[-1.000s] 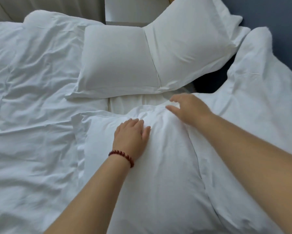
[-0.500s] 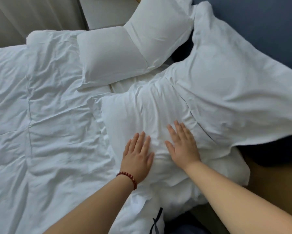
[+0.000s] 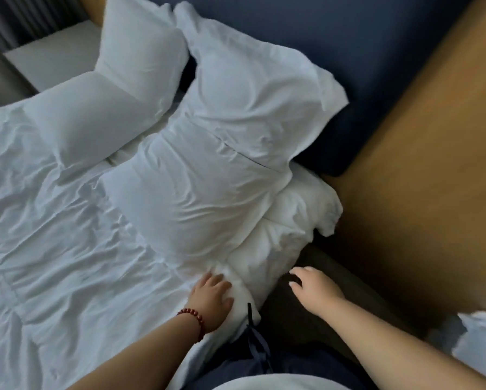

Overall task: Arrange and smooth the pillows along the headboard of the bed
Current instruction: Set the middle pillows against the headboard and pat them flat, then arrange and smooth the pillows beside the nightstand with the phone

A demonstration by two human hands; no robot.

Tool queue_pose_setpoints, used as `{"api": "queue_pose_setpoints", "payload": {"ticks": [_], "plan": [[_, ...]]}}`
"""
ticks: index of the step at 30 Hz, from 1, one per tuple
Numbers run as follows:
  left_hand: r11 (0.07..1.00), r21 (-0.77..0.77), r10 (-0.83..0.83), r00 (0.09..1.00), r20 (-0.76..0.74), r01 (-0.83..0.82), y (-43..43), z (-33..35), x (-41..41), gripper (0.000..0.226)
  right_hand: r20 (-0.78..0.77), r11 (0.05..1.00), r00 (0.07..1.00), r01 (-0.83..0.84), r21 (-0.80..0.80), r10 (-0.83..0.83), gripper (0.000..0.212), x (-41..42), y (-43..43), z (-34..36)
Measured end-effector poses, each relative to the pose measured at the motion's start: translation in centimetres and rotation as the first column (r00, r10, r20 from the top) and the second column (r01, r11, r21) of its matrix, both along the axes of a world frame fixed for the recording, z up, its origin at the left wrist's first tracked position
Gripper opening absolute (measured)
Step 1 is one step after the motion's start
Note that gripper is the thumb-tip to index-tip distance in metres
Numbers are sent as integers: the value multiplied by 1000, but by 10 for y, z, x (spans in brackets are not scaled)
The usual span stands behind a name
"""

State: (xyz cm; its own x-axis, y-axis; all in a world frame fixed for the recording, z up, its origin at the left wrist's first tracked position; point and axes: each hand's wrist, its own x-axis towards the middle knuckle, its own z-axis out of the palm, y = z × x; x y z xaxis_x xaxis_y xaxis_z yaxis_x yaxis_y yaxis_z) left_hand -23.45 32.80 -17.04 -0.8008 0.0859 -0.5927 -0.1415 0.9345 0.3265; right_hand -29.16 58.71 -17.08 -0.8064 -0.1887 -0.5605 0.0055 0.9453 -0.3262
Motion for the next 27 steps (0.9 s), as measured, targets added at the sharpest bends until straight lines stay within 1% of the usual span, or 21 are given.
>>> {"api": "queue_pose_setpoints", "payload": {"ticks": [3,4,6,8,12,14,19,21,23,25,27], "plan": [[990,86,113,994,-13,-111,17,-1,1,38,22,988,988,155,-9,-155,37,38,39,-5],[987,92,133,991,-13,-131,24,0,1,35,27,978,978,206,-16,-205,37,51,51,-8],[993,33,115,993,-18,-115,42,4,0,33,38,948,948,317,-32,-315,36,77,73,-11],[998,-26,65,998,-6,-65,65,8,2,34,64,905,905,424,-41,-421,34,105,95,-12],[999,42,1,986,168,-8,128,10,16,34,95,830,831,554,-55,-548,32,169,141,-10],[995,85,-63,976,211,46,160,12,26,33,117,785,787,615,-72,-605,32,192,157,-7],[951,199,-284,923,261,236,250,17,87,31,149,674,681,732,-98,-717,32,263,200,4],[919,229,-377,887,267,322,275,15,111,30,157,605,617,787,-122,-771,30,290,217,6],[889,233,-449,849,277,394,288,14,124,29,151,561,579,815,-147,-801,28,310,228,8],[872,224,-485,829,277,435,298,13,134,26,140,518,540,839,-166,-830,29,332,237,9],[879,241,-471,831,297,412,305,9,138,15,140,455,482,870,-188,-865,30,352,243,9]]}}
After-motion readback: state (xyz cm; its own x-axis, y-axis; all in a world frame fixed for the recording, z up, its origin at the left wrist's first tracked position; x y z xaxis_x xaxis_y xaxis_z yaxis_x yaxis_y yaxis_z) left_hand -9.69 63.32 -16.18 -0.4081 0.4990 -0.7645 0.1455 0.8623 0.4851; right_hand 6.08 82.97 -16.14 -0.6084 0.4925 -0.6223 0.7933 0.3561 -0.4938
